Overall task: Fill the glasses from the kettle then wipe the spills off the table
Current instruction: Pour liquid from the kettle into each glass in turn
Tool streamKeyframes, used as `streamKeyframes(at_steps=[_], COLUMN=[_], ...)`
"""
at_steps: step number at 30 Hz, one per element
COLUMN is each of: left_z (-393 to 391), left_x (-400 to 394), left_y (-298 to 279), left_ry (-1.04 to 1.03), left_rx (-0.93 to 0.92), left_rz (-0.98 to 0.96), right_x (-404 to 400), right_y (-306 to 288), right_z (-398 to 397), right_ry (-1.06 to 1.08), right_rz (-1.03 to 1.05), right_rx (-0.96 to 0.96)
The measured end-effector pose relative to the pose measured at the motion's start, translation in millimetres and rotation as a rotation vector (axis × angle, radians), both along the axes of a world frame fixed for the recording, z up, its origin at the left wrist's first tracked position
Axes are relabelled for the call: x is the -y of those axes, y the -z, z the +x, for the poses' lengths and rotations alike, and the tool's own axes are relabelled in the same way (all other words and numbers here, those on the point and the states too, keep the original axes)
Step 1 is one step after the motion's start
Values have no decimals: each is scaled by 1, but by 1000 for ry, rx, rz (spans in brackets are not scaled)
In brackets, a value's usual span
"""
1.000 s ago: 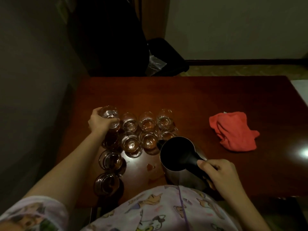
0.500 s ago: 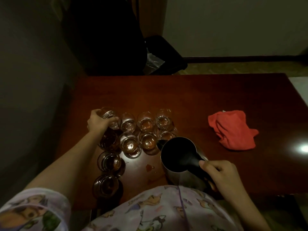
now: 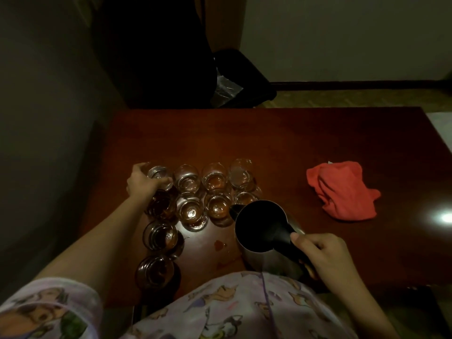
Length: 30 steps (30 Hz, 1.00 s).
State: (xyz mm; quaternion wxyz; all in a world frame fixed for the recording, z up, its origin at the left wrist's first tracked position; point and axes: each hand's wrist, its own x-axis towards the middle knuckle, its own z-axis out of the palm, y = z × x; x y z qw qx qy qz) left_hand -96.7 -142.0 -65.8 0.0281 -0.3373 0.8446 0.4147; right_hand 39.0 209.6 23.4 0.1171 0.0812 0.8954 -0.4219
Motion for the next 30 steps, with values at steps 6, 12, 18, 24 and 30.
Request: streamKeyframes(at_steps=[6,12,18,24,30], left_z=[-4,-5,-5,-8,-8], left_x=[3,3,-7,-36,-41], left_y=[0,-1,2,-7,4], left_ry=[52,115,285,721,743], left_rx=[42,100,-142,-45,117], left_rz=[86,86,-177,-481,-621], right_x=[1,1,0,-2,-1], right_y=[-2,-1,-4,-4,-6], right_z=[0,-2,-2,-2,-2], right_ry=[-5,-10,-12,-10,-3], right_rz=[-10,-18,-15,-28,-14], right_rx=[19,16,33,31,56])
